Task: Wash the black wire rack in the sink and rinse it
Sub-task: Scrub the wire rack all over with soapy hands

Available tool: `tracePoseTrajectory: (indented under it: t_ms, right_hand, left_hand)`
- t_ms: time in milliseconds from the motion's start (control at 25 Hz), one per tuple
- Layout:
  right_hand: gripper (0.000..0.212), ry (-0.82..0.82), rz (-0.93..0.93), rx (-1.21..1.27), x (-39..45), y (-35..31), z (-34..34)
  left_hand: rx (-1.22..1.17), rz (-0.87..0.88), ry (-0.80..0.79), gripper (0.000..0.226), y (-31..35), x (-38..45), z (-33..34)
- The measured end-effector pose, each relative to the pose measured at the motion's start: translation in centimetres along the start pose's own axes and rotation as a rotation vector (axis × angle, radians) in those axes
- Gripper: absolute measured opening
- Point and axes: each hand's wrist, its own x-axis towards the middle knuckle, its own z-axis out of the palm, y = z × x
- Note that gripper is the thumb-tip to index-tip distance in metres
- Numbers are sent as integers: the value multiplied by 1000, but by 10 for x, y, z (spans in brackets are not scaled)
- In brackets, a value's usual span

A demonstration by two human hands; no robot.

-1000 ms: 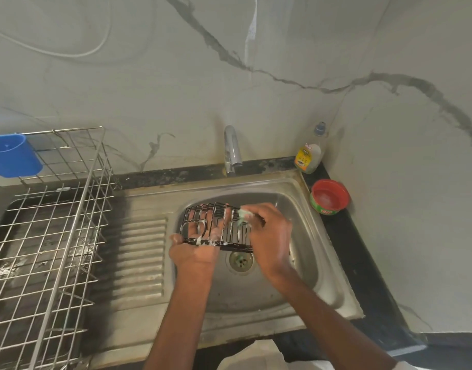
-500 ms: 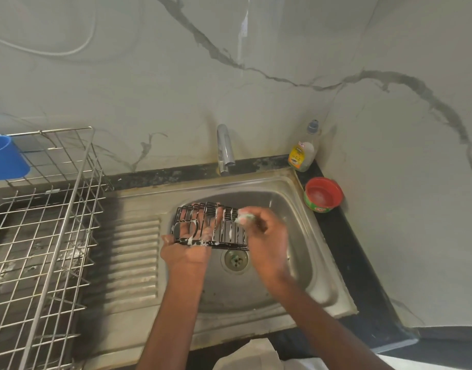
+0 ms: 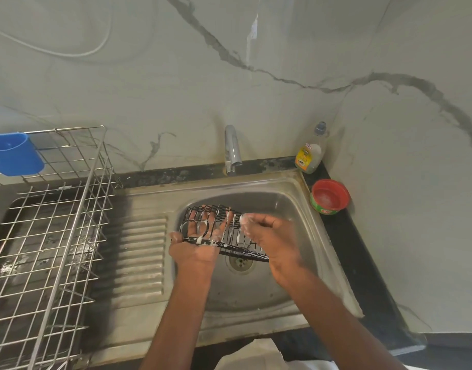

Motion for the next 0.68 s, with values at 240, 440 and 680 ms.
tracePoseTrajectory:
  t_ms: [240, 440, 680]
  right_hand:
    - [28, 77, -218, -456, 1, 4, 7]
    - [20, 82, -381, -882, -1, 12, -4]
    - [18, 124, -465, -766, -8, 25, 1]
  left_hand:
    - [8, 2, 6, 59, 0, -3, 1]
    - [-7, -12, 13, 61, 1, 0, -1]
    - [-82, 14, 29, 51, 5, 1, -1]
